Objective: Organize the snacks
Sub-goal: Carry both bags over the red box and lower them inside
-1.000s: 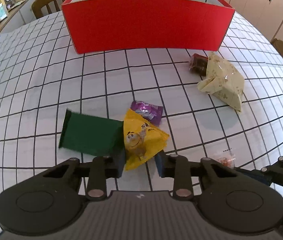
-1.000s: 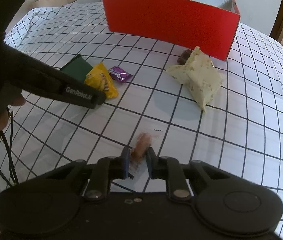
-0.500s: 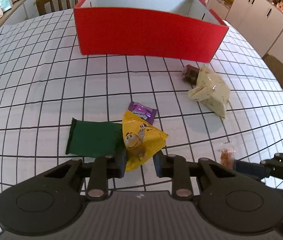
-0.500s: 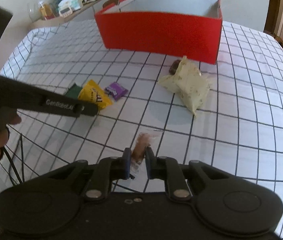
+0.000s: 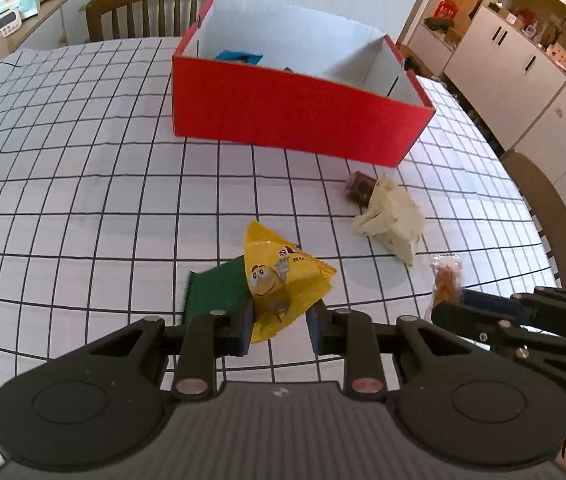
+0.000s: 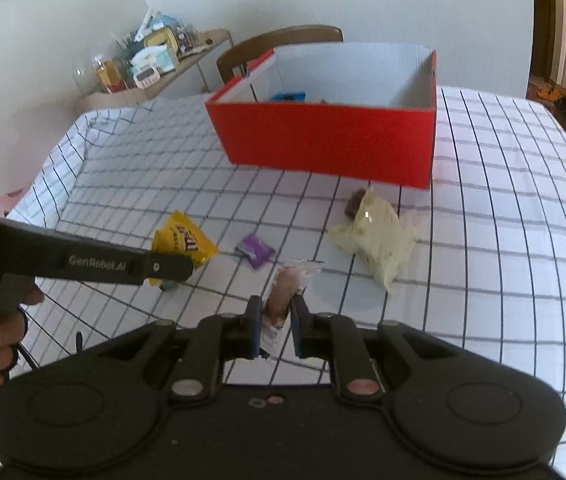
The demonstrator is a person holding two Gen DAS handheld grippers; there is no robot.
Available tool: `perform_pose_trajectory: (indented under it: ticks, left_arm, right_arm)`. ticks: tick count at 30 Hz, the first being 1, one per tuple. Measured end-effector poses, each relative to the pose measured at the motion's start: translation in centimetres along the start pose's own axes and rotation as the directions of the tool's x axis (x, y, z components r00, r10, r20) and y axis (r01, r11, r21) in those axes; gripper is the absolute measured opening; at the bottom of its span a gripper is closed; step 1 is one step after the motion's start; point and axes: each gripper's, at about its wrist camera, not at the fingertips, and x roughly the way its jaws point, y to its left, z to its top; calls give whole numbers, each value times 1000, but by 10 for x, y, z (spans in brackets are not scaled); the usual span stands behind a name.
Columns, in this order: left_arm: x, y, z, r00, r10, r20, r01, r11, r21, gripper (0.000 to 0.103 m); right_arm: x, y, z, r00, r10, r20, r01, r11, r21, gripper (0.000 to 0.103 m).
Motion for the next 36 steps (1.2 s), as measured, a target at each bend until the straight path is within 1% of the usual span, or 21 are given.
perform_pose_trajectory:
  ticks: [4,10,14,19,22,26,27,28,29,30,31,36]
  left_arm:
    - [-10,-5,8,1000,-7,26,6,1000,7,26]
    - [-28,-8,26,997,-42,67,42,999,8,26]
    - [-33,-10,35,995,-38,93,36,999,13,26]
    - [-20,-14,32,998,-24,52,21,999,47,26]
    - [0,-17,26,999,-28,-15,29,997,66,26]
    - [28,-23,17,997,-10,-75,16,996,93,28]
    - [35,-24,15,996,-8,-91,17,995,100,33]
    - [41,-25,14,995,0,-104,11,994,105,46]
    - [47,-26,12,994,14,-108,-3,995,104,55]
    - [53,-27,11,994,27,-107,-16,995,100,67]
    - [58,-28,11,994,33,-105,-22,994,104,70]
    - [85,-36,10,990,78,-120,-60,987,148,70]
  right_arm:
    - [-4,1,10,1000,3,23,-2,1000,-11,13]
    - [-13,-4,30,998,11,68,-10,1000,-13,13]
    - [-15,-7,37,996,14,84,-14,1000,-8,13]
    - [-7,-12,33,998,21,55,-21,1000,3,13]
    - [-2,-16,26,999,19,30,-20,1000,14,13]
    - [3,-21,16,1000,16,2,-16,999,31,13]
    - [3,-22,14,1000,15,-3,-15,999,34,13]
    - [3,-24,12,1000,14,-6,-14,999,38,13]
    - [3,-26,10,1000,12,-10,-12,999,42,13]
    - [4,-27,8,1000,12,-14,-12,999,48,13]
    - [4,-29,6,1000,12,-17,-11,998,54,13]
    - [6,-36,0,999,0,-33,2,998,70,13]
